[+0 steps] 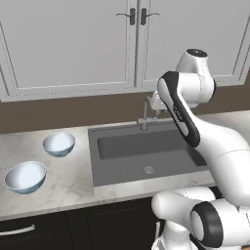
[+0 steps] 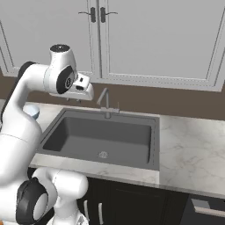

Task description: Rinse each bowl for a few seconds and place them down in the sink or on the counter.

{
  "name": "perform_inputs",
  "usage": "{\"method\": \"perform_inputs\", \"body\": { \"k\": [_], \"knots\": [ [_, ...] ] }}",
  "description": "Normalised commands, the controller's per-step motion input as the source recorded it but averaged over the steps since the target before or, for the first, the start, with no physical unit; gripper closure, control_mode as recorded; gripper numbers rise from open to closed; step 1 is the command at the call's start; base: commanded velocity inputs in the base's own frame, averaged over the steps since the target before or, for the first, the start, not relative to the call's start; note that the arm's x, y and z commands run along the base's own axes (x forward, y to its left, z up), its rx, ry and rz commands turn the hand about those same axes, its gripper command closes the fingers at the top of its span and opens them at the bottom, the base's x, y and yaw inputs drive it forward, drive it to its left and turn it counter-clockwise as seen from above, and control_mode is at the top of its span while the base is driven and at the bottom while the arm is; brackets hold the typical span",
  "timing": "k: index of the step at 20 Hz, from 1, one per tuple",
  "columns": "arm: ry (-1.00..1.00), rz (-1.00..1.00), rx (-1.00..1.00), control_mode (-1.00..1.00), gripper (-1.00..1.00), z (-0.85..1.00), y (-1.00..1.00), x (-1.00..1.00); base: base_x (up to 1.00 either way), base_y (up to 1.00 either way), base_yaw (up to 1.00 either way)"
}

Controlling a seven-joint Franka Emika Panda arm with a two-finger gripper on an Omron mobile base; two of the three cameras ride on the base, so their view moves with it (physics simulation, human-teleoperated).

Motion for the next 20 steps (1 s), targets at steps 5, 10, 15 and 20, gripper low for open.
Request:
{"method": "perform_inputs", "body": {
  "k": [5,10,15,20],
  "knots": [
    [-0.04,0.0,-0.01,-1.0,-1.0,0.0,0.02,-0.12,0.0,0.0,0.0],
    [-0.06,0.0,-0.01,-1.0,-1.0,0.0,-0.03,-0.22,0.0,0.0,0.0],
    [-0.1,0.01,-0.01,-1.0,-1.0,0.0,-0.19,-0.16,0.0,0.0,0.0],
    [-0.09,0.03,0.0,-1.0,-1.0,0.0,-0.26,-0.1,0.0,0.0,0.0]
  ]
}}
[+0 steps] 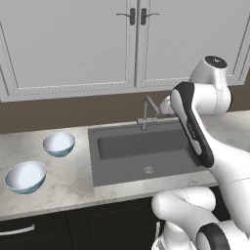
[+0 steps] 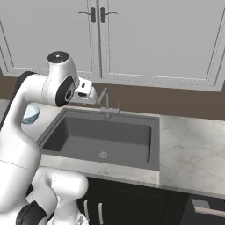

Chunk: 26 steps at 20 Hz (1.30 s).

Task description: Rinse each bowl for a few seconds and place them down in the sink or on the counter.

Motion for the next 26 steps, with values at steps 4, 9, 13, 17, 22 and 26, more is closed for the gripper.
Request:
{"method": "perform_inputs", "body": {
  "k": [4,9,13,17,22,26],
  "knots": [
    [-0.05,0.04,0.0,-1.0,-1.0,-0.01,-0.29,-0.04,0.0,0.0,0.0],
    [-0.03,0.05,0.0,-1.0,-1.0,-0.05,-0.34,0.0,0.0,0.0,0.0],
    [-0.04,0.07,0.0,-1.0,-1.0,-0.09,-0.32,0.01,0.0,0.0,0.0],
    [-0.11,0.09,-0.01,-1.0,-1.0,-0.12,-0.24,0.03,0.0,0.0,0.0],
    [-0.1,0.11,0.0,-1.0,-1.0,-0.15,-0.2,0.15,0.0,0.0,0.0],
    [-0.11,0.06,0.0,-1.0,-1.0,-0.18,-0.09,0.28,0.0,0.0,0.0]
  ]
}}
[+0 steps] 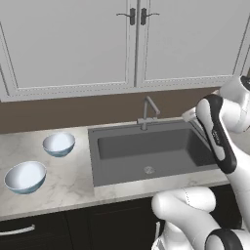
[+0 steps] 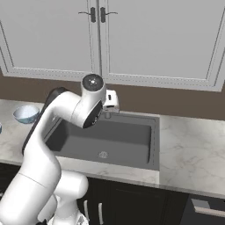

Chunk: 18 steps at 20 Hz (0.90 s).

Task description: Rinse each bowl for a few seconds and place them down in the sink or on the counter.

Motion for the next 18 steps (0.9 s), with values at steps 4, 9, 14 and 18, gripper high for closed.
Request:
{"method": "perform_inputs", "body": {
  "k": [4,9,14,18],
  "knots": [
    [-0.04,0.06,0.0,-1.0,-1.0,-0.18,-0.09,0.46,0.0,0.0,0.0],
    [0.0,0.07,0.0,-1.0,-1.0,-0.18,-0.13,0.49,0.0,0.0,0.0],
    [0.0,0.08,0.03,-1.0,-1.0,-0.12,-0.17,0.48,0.0,0.0,0.0],
    [0.0,0.08,0.04,-1.0,-1.0,-0.16,-0.13,0.47,0.0,0.0,0.0]
  ]
}}
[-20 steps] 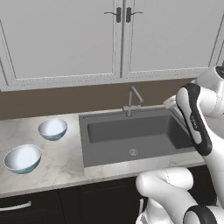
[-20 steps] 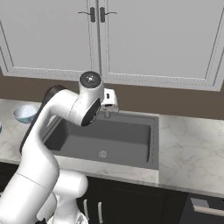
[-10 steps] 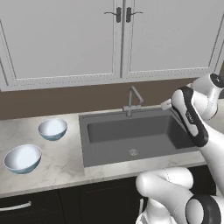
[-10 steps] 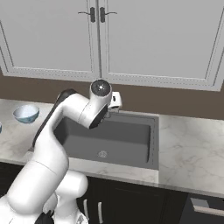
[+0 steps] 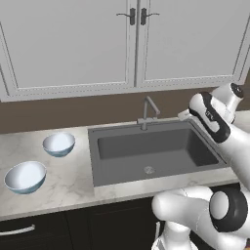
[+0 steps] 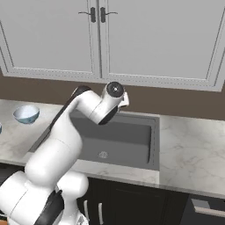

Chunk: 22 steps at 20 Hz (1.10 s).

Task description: Rinse each bowl for a few seconds and place them down in the sink or on the counter.

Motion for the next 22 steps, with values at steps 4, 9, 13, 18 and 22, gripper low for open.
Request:
{"method": "perform_inputs", "body": {
  "k": [4,9,13,18,22],
  "knots": [
    [0.0,0.09,0.02,-1.0,-1.0,-0.23,-0.12,0.44,0.0,0.0,0.0],
    [0.0,0.09,0.0,-1.0,-1.0,-0.32,-0.08,0.37,0.0,0.0,0.0],
    [-0.03,0.11,0.01,-1.0,-1.0,-0.3,-0.02,0.33,0.0,0.0,0.0],
    [-0.12,0.09,0.02,-1.0,-1.0,-0.26,0.0,0.23,0.0,0.0,0.0],
    [-0.15,0.03,0.01,-1.0,-1.0,-0.22,0.0,0.16,0.0,0.0,0.0]
  ]
}}
